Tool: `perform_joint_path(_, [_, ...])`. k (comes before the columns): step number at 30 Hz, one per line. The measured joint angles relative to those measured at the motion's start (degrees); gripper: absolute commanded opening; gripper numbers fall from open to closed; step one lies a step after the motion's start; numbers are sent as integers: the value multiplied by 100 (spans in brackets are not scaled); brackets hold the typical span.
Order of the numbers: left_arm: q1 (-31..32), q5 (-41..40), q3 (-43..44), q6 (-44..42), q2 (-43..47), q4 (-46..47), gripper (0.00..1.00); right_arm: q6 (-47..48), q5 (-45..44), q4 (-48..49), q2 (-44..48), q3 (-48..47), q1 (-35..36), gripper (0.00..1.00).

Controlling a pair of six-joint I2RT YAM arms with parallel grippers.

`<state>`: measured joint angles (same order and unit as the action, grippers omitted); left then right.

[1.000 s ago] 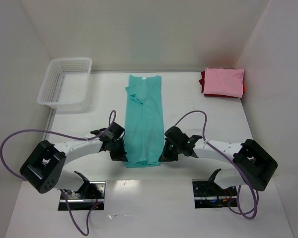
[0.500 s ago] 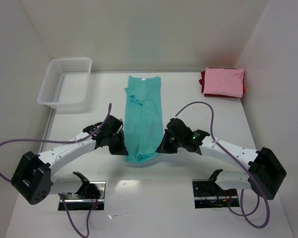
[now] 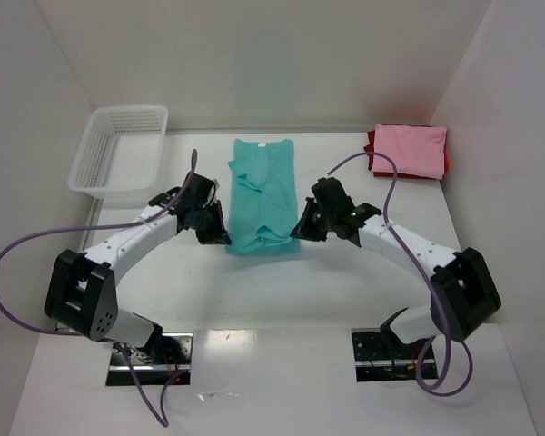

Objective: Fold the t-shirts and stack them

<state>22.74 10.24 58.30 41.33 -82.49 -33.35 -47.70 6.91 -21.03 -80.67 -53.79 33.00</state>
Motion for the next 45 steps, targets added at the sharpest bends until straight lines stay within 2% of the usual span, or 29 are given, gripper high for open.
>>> perform_joint_path(4, [-405, 256, 430, -352, -650, 95, 0, 276, 89, 93, -683, -490, -162, 0])
perform_joint_path(11, [-643, 636, 1388, -888, -1824, 177, 2, 578, 191, 158, -1609, -1301, -438, 0])
perform_joint_path(28, [-1070, 1097, 2905, -1316, -3260, 187, 3, 950, 464, 297, -2989, -2714, -1006, 0])
perform_joint_path(32, [-1083, 1155, 3074, -1424, -3450, 146, 10, 1006, 495, 294, -3242, -2829, -1006, 0])
perform_joint_path(35, [-1088, 1169, 3178, -1436, -3575, 147, 20, 1032, 509, 295, -3392, -2867, -1006, 4])
perform_joint_path(37, [-1094, 1173, 3197, -1444, -3629, 152, 33, 1075, 535, 300, -3462, -2891, -1006, 6])
perform_joint_path(38, [-1102, 1172, 3198, -1444, -3648, 152, 36, 1099, 546, 300, -3490, -2908, -1006, 8])
perform_joint_path(39, [-1109, 1169, 3198, -1442, -3659, 155, 44, 1123, 546, 304, -3507, -2923, -1019, 11])
perform_joint_path(45, [-1181, 1080, 3268, -1533, -3660, 261, 57, 1267, 548, 420, -3510, -2994, -1114, 31])
